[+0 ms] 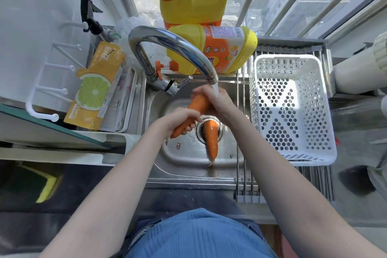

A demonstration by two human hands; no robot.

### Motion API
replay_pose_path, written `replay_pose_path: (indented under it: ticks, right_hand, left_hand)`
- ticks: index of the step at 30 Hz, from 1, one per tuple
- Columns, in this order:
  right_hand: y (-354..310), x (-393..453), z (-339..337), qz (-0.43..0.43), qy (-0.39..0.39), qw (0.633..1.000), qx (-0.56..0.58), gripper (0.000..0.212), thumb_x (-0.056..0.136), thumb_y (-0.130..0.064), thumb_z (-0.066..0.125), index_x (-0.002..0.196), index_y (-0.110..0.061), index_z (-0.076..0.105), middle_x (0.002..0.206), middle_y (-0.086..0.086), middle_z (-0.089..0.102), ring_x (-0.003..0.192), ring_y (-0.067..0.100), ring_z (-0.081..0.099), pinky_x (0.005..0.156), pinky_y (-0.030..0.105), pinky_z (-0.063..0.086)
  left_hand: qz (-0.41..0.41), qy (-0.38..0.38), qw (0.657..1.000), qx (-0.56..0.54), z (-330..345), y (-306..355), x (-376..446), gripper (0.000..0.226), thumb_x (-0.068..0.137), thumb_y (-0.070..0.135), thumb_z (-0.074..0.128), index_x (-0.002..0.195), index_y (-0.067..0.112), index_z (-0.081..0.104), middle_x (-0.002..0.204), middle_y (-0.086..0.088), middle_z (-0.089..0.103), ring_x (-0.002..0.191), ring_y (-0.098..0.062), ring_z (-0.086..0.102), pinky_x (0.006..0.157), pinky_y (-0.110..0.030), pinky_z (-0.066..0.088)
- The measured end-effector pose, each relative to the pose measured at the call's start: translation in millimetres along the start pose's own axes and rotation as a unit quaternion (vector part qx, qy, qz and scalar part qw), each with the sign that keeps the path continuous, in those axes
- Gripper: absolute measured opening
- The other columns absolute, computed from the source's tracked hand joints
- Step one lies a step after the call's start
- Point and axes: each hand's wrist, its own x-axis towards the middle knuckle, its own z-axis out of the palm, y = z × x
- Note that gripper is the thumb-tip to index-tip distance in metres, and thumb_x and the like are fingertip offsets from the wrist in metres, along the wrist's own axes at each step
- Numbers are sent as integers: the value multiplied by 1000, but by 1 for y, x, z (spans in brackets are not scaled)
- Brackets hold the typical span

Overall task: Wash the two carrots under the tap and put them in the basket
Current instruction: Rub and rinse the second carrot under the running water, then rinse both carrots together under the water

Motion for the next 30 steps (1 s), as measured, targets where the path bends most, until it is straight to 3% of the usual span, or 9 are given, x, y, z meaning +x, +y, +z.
replay_pose_path:
  ticks: [5,8,10,13,19,21,24,26,30]
  right_hand:
    - [-7,-19,-2,46,-1,948,-314,43,84,-36,70,112,-9,51,96,6,48,59,18,66,39,25,52]
    - [7,-24,-5,28,65,966,-250,46,89,-39,65,117,-9,44,107,10,49,68,19,64,42,32,57]
    - [26,-30,-4,76,94,987,-105,45,94,-38,58,124,-10,38,111,15,52,55,20,65,47,32,59]
    - [58,-42,2,123,89,987,59,31,100,-34,49,115,-10,37,100,18,59,54,20,64,49,29,59]
    - [100,-27,-7,88,194,975,-66,40,103,-35,31,93,-6,56,76,14,64,62,27,60,52,29,53]
    - [115,-3,-12,112,195,957,-183,33,98,-32,39,114,-6,53,102,20,67,88,34,65,76,45,58]
    - [136,26,-11,192,100,922,-321,74,95,-22,53,153,-11,9,144,21,45,129,40,46,106,46,41]
    - [149,37,-12,220,91,911,-336,89,96,-24,56,154,-14,-10,151,21,35,137,40,36,109,44,34]
    - [180,64,-20,189,127,904,-363,102,84,-46,69,154,-15,1,152,18,35,139,40,31,109,47,33]
  left_hand:
    - [66,175,959,213,9,-6,4,14,60,4,68,72,9,71,72,-3,64,67,-17,55,61,-25,42]
    - [63,306,950,27,14,-15,20,43,64,27,61,103,14,70,115,-10,64,110,-30,54,93,-38,45]
    - [-7,230,949,-218,21,-15,28,56,69,43,53,114,11,59,128,-16,56,123,-35,49,100,-47,40]
    - [-50,98,919,-379,37,-18,34,48,87,48,54,113,9,55,117,-19,62,107,-35,61,82,-48,53]
    - [-46,161,937,-306,34,-47,51,44,79,29,70,112,3,55,79,-15,68,69,-26,69,76,-46,58]
    - [-52,165,932,-319,28,-48,44,32,86,34,67,103,11,52,61,-9,62,54,-21,62,61,-35,54]
    - [-70,152,927,-335,19,-56,46,41,86,53,60,96,14,51,52,-7,60,47,-19,59,54,-31,50]
    - [-73,141,926,-341,15,-60,52,59,80,66,56,101,11,52,61,-10,62,50,-22,62,54,-31,50]
    - [-83,119,942,-302,7,-74,62,51,90,54,53,97,4,55,75,-14,61,46,-22,64,44,-27,52]
